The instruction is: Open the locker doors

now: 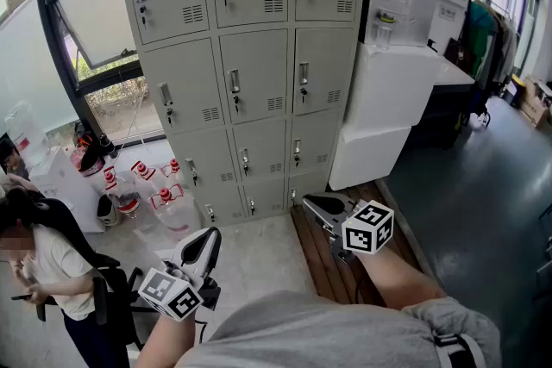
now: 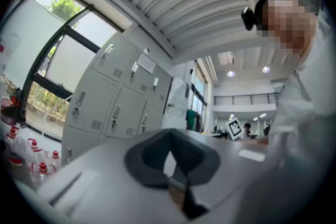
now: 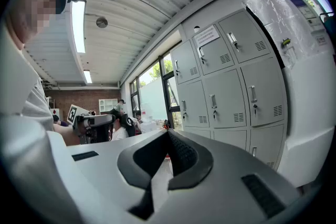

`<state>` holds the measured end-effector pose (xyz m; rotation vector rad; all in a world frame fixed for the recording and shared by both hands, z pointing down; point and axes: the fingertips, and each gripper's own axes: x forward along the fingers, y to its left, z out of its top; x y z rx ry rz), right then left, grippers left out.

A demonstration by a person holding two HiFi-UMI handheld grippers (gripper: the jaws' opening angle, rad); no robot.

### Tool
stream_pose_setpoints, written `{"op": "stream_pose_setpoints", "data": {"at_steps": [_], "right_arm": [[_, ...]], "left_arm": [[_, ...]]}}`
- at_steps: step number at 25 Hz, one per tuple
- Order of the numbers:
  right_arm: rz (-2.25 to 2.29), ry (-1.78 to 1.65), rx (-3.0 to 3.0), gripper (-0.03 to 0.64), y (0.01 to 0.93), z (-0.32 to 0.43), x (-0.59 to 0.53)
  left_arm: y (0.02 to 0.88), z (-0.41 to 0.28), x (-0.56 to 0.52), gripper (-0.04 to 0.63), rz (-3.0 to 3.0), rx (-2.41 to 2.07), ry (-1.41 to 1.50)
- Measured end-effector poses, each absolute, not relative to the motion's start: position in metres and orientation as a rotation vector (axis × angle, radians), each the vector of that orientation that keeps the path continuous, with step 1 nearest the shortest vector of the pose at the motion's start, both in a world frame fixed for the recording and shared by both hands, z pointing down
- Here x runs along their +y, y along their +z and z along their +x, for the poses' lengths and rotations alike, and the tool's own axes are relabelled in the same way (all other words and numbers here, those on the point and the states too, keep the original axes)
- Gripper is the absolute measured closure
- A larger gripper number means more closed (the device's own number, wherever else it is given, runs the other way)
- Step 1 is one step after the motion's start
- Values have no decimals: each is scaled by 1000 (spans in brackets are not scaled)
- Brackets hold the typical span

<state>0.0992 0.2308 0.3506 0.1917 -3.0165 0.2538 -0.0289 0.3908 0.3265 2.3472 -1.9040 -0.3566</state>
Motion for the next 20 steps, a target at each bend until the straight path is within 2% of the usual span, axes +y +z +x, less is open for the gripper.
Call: {"op": "stream_pose_setpoints", "data": {"at_steps": [12, 20], "right_arm": [[187, 352, -3038, 614, 348, 107, 199], [134, 355, -3043, 612, 346, 137, 154]], "left_arm": [[326, -17, 363, 591, 2329, -1924, -341], [326, 14, 309, 591, 2307, -1934, -353]]}}
